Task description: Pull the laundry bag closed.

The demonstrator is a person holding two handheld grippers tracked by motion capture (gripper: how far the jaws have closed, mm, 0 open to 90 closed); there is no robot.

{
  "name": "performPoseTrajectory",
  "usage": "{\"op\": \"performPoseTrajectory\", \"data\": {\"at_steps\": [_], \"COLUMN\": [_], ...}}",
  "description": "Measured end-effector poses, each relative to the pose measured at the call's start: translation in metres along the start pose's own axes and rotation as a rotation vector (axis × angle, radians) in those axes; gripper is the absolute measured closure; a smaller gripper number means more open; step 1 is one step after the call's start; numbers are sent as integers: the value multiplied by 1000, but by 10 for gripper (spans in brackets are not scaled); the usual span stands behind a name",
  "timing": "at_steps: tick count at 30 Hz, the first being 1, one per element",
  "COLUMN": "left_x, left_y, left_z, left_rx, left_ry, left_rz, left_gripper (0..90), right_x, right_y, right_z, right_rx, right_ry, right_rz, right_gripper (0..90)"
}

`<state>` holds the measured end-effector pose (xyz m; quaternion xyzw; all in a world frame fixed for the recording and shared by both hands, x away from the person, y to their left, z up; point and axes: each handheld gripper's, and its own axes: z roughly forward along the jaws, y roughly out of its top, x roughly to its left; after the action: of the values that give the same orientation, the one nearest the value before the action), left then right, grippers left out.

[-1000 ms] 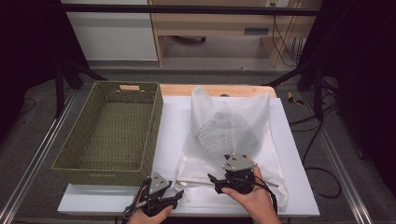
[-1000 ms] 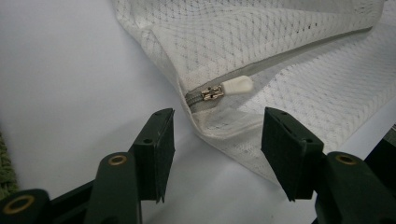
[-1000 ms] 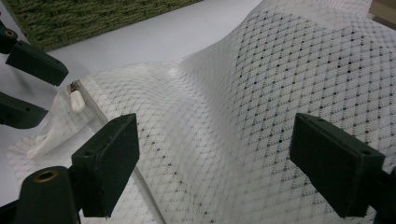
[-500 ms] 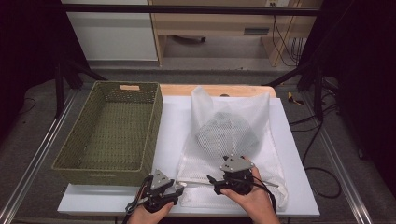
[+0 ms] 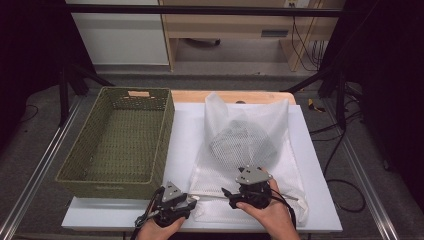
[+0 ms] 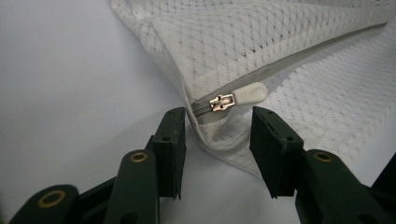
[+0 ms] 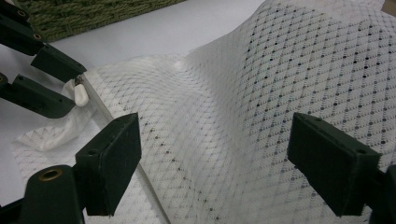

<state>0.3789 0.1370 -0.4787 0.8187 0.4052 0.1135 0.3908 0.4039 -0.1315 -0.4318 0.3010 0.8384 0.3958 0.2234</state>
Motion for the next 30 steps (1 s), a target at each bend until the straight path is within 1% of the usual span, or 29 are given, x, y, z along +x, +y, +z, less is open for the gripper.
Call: {"op": "performPoseTrajectory", "data": {"at_steps": [2,3,5,7,11,15,19,25,30], "left_x": [1,1,1,2,4,2,-1,-4,-5], "left_y": [0,0,0,0,0,2,5,8,9], "left_z": [0,0,0,0,0,-4,-10,-13,-15], "left_rx": [0,3,3,-5,-14,-45,-67,-65,-70], "left_ry": [-9,-6,-12,-7,-7,2,10,16,18], "left_rz": [-3,5,8,9,10,15,24,46,50], "left_gripper": [584,596,654,703,772,839,851,856,857], "right_x": [0,0,0,0,0,0,2,5,9], "right_y": [0,0,0,1,1,2,3,5,8], "right_z": [0,0,0,0,-1,-1,-2,-3,-3], "right_rx": [0,-1,-1,-1,-2,-6,-10,-12,-9], "right_ry": [1,1,1,2,1,1,4,14,23], "right_rz": [2,2,2,1,2,-1,-3,-11,-31], "right_gripper": [176,176,176,176,176,178,179,174,180]}}
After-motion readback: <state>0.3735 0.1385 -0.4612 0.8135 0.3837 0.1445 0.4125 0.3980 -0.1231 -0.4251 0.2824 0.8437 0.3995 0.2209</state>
